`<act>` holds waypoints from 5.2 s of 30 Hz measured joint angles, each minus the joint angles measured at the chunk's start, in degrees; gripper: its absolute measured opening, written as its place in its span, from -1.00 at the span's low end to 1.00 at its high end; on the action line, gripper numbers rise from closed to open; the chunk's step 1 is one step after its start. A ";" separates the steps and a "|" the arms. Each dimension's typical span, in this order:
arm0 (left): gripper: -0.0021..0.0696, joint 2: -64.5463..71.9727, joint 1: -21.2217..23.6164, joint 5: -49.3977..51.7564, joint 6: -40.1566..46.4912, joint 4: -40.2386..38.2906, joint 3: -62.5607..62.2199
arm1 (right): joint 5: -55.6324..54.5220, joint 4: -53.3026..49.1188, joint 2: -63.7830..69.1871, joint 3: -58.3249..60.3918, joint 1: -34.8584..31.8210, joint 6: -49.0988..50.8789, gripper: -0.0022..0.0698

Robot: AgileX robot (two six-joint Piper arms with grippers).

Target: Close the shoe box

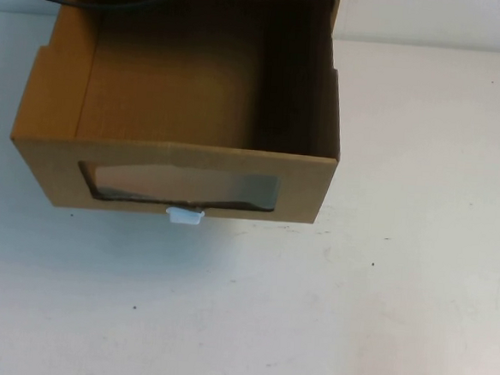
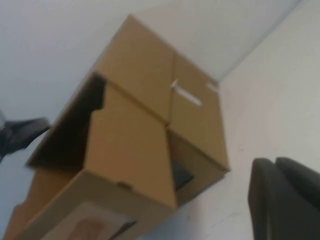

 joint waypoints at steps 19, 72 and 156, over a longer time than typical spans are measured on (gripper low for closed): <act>-0.96 0.22 0.55 -0.82 0.45 -0.35 -0.03 | 41.47 -4.67 40.34 -38.10 0.00 -17.33 -0.97; -0.96 0.78 1.18 -0.93 0.54 -1.98 -0.03 | 8.84 -140.97 98.86 -60.46 57.61 74.57 -0.97; -0.96 0.83 1.18 0.98 0.64 -6.92 -3.11 | 3.40 -121.21 114.73 -93.53 40.84 55.26 -0.97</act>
